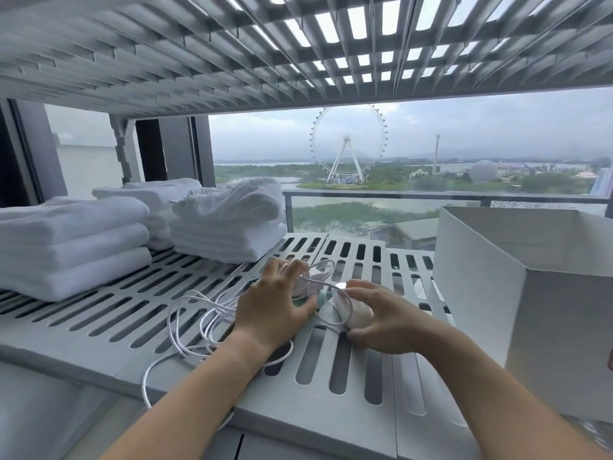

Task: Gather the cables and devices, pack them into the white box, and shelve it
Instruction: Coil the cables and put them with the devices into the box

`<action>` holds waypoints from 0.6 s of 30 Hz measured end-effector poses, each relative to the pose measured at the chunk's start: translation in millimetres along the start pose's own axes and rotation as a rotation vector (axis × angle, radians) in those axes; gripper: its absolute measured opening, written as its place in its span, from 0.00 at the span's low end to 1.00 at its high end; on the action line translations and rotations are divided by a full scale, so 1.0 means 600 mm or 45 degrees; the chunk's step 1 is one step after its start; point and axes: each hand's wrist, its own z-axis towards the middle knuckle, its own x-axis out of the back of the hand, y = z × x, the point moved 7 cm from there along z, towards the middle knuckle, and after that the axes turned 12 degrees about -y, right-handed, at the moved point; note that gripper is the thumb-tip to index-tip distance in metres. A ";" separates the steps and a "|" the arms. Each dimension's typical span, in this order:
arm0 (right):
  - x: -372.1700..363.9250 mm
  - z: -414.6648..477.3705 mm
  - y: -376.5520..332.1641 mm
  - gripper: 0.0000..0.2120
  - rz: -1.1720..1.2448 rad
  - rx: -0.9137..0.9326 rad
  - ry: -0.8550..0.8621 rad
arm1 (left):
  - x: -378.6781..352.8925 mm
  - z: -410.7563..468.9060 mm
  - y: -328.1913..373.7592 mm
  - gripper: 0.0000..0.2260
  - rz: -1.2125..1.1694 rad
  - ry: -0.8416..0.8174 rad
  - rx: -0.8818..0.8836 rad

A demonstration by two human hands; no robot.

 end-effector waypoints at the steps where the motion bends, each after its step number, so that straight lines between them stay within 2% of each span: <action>1: 0.001 -0.001 -0.002 0.29 -0.006 0.018 0.018 | 0.003 0.004 -0.001 0.19 0.018 0.004 0.044; 5: 0.006 0.001 0.004 0.29 -0.010 -0.010 0.072 | 0.011 0.023 0.000 0.25 0.102 -0.078 0.121; 10: 0.011 0.002 -0.001 0.27 -0.014 -0.009 0.112 | 0.001 0.029 0.008 0.23 0.049 -0.126 0.056; 14: 0.015 -0.001 -0.004 0.23 -0.014 -0.014 0.116 | 0.009 0.031 0.011 0.19 0.016 -0.086 0.010; 18: 0.027 -0.012 -0.003 0.16 0.099 -0.061 0.231 | 0.031 0.030 0.017 0.20 -0.046 -0.003 -0.054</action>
